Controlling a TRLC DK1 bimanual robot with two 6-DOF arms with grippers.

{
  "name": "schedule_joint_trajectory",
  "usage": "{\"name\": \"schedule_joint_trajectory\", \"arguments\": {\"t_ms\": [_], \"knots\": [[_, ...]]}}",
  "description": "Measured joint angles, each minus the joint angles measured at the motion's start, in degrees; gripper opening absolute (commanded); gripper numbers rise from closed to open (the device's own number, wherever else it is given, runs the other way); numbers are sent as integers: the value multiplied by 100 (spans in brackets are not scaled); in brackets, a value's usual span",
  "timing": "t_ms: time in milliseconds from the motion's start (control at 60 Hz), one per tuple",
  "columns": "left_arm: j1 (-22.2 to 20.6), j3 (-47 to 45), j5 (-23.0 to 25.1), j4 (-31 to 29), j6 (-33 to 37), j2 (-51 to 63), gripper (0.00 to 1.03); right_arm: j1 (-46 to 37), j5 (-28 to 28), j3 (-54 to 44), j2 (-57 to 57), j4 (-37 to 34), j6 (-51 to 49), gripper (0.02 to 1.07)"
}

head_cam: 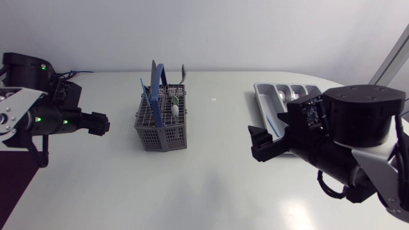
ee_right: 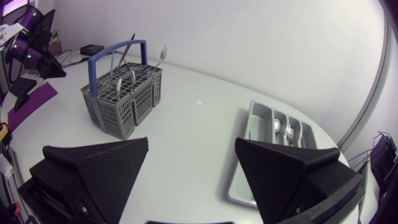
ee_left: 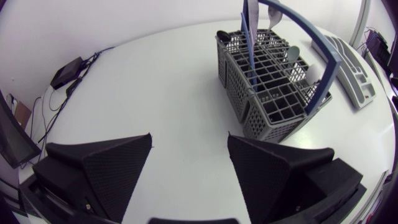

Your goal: Unload the cutlery basket into the drawer organizer.

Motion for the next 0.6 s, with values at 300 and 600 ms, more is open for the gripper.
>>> {"name": "schedule_joint_trajectory", "arguments": {"t_ms": [300, 600], "knots": [[-122, 782, 0, 345, 260, 2170, 95, 304, 4, 343, 291, -382, 0, 102], [-1097, 905, 98, 695, 295, 2363, 95, 422, -317, 522, 640, -483, -2, 102]]}}
